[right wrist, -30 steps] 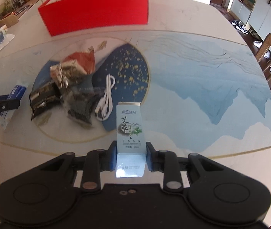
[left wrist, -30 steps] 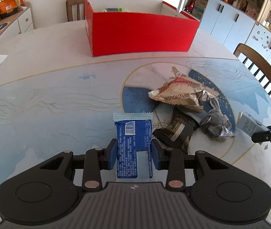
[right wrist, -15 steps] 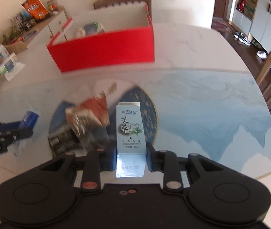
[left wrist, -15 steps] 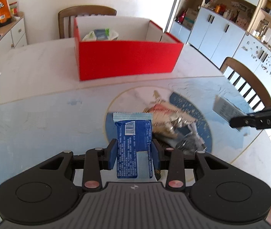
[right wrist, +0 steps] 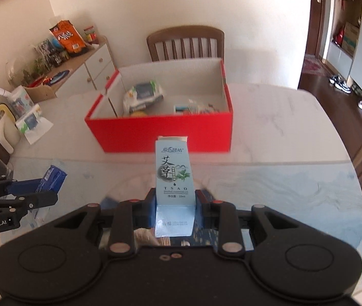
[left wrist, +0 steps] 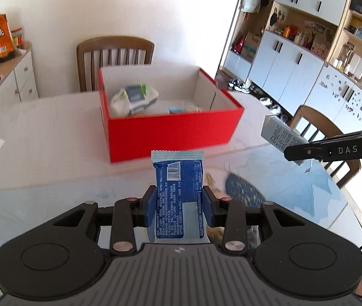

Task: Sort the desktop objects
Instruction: 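Carry the blue packet with the left tool while the right tool carries the carton to the box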

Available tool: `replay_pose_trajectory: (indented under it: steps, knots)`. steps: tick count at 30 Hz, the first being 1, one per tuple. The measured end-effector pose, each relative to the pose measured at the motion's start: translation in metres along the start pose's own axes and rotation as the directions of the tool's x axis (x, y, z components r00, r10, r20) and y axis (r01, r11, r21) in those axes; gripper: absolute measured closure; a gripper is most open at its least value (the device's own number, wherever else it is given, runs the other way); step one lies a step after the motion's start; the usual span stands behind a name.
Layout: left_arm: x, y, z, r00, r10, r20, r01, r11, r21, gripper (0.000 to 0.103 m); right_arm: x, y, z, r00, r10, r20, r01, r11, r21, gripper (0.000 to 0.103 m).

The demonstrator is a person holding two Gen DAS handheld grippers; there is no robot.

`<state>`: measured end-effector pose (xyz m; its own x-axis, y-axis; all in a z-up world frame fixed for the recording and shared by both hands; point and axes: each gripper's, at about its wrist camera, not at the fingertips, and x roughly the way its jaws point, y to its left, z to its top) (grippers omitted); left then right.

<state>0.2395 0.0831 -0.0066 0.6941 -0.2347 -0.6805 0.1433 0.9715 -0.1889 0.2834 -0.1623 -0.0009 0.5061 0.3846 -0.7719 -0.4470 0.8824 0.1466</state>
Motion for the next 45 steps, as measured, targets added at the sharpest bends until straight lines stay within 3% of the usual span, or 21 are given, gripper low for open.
replay_pose_trajectory:
  steps: [19, 30, 45]
  knots:
    - [0.031, 0.025, 0.069, 0.999, 0.021, 0.047, -0.023, 0.999, 0.023, 0.067, 0.036, 0.005, 0.065, 0.999, -0.01, 0.049, 0.011, 1.0, -0.028, 0.075]
    - [0.081, 0.025, 0.116, 1.0, 0.009, 0.008, -0.009, 0.999, 0.052, 0.067, 0.077, 0.006, 0.107, 0.999, -0.032, 0.04, 0.034, 0.998, -0.049, 0.075]
    - [0.156, 0.022, 0.148, 0.997, 0.051, -0.06, -0.047, 0.996, 0.075, 0.067, 0.137, -0.009, 0.143, 0.997, -0.072, 0.025, 0.073, 0.997, -0.028, 0.075]
